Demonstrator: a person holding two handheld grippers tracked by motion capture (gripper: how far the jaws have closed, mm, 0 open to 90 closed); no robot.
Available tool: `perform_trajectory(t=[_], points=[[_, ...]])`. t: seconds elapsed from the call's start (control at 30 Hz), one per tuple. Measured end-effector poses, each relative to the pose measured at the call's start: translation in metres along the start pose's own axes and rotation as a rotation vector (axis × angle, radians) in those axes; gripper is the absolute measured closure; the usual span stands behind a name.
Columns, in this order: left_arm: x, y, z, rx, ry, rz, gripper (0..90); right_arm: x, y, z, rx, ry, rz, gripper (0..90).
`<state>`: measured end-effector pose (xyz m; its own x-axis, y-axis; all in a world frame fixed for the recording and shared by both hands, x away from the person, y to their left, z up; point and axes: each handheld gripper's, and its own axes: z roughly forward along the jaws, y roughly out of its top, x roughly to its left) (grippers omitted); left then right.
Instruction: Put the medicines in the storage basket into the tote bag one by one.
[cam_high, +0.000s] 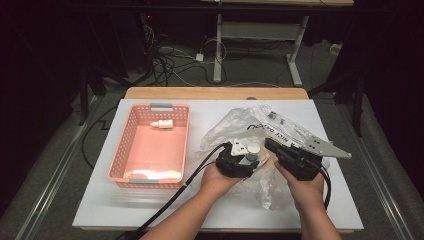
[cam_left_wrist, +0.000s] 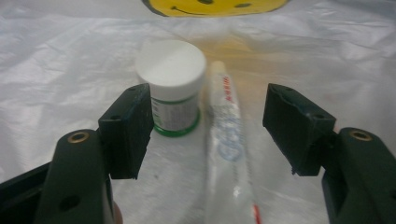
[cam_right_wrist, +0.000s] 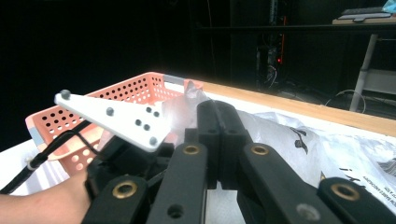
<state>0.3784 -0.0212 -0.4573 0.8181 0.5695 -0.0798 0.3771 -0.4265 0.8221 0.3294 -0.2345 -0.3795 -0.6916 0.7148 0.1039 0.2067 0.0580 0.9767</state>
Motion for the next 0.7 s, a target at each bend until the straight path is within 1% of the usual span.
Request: perform_trajectory(t=[0.1, 0.13, 0.17, 0.23, 0.3, 0.43, 0.5, 0.57, 0.6, 0.7], points=[[-0.005, -0.005, -0.007, -0.007, -0.021, 0.006, 32.9, 0.0, 0.0, 0.0, -0.001, 0.0, -0.001, 90.0], [-0.007, -0.006, -0.01, -0.006, -0.028, 0.008, 31.3, 0.001, 0.0, 0.0, -0.001, -0.001, 0.001, 90.0], [-0.01, -0.008, -0.015, -0.002, -0.047, -0.005, 29.9, 0.001, 0.0, 0.0, 0.0, -0.001, 0.002, 90.0], [-0.012, -0.01, -0.023, -0.019, -0.063, -0.003, 29.9, 0.001, 0.0, 0.0, 0.001, -0.001, 0.0, 90.0], [-0.014, -0.013, -0.031, -0.034, -0.058, 0.003, 27.3, 0.001, 0.001, 0.0, -0.002, -0.001, -0.001, 90.0], [-0.015, -0.019, -0.048, -0.05, -0.059, 0.007, 27.1, 0.001, 0.001, 0.0, -0.001, -0.001, -0.002, 90.0], [-0.016, -0.023, -0.058, -0.053, -0.044, 0.023, 27.1, 0.001, 0.0, 0.0, 0.0, -0.001, 0.002, 90.0], [-0.017, -0.027, -0.066, -0.054, -0.041, 0.029, 26.3, 0.001, 0.001, 0.0, 0.0, -0.002, 0.002, 90.0], [-0.017, -0.028, -0.069, -0.049, -0.041, 0.024, 22.9, 0.002, 0.001, 0.0, -0.002, -0.002, 0.001, 90.0], [-0.018, -0.032, -0.08, -0.049, -0.043, 0.022, 19.3, 0.002, 0.001, 0.0, 0.0, -0.002, 0.0, 90.0]])
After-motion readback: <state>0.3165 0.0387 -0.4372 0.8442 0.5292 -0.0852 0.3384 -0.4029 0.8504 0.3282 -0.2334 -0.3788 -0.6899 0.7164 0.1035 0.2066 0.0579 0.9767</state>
